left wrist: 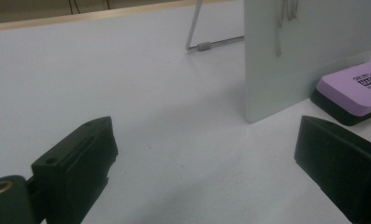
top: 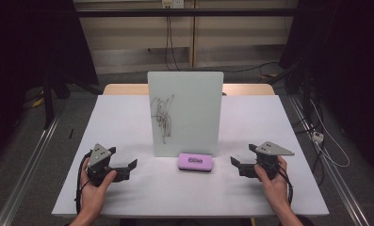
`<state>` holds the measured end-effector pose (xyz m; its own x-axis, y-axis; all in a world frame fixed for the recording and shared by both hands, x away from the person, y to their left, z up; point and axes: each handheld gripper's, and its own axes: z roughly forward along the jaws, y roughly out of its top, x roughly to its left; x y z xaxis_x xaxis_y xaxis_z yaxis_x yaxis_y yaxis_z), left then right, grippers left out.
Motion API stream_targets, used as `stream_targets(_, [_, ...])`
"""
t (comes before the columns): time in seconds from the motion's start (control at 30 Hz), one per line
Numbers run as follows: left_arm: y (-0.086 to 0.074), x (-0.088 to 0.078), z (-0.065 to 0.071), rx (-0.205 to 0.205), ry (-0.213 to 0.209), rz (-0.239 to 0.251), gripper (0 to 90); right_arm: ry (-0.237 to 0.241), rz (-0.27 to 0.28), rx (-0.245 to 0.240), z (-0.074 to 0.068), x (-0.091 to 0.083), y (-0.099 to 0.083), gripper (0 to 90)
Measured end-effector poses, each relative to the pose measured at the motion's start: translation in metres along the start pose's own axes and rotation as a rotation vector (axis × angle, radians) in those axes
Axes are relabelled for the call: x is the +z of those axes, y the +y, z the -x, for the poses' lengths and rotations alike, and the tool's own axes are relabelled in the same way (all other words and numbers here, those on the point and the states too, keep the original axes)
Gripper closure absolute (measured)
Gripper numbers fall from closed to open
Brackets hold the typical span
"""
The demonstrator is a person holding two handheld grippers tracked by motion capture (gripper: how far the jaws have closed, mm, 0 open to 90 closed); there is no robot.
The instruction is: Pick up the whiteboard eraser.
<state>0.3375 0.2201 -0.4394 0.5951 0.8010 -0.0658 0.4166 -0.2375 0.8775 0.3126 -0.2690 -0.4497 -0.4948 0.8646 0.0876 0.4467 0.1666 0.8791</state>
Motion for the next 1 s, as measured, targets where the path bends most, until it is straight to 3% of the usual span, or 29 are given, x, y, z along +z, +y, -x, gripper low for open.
stream_targets(0.13, [0.000, 0.000, 0.001, 0.015, -0.005, -0.007, 5.2, 0.041, -0.028, -0.007, -0.006, 0.005, 0.000, 9.5])
stream_targets(0.37, [-0.001, 0.000, 0.000, 0.005, -0.009, -0.009, 5.2, 0.090, -0.016, -0.024, -0.016, 0.008, 0.005, 9.2])
stream_targets(0.5, [-0.001, -0.002, -0.002, 0.009, -0.007, -0.012, 5.2, 0.078, -0.016, -0.033, -0.019, 0.010, 0.007, 7.3])
stream_targets(0.73, [-0.002, -0.001, -0.005, 0.001, 0.003, -0.007, 5.2, 0.187, -0.031, -0.104, -0.030, 0.012, 0.018, 6.7])
stream_targets(0.8, [-0.002, -0.001, -0.005, 0.000, 0.003, -0.009, 5.2, 0.199, -0.037, -0.120, -0.032, 0.013, 0.019, 6.7])
stream_targets(0.87, [-0.002, 0.000, -0.005, -0.003, 0.002, -0.009, 5.2, 0.225, -0.070, -0.165, -0.035, 0.018, 0.025, 8.2])
stream_targets(1.0, [-0.001, 0.000, -0.005, 0.005, 0.000, -0.011, 5.2, 0.272, -0.086, -0.186, -0.038, 0.024, 0.032, 8.7])
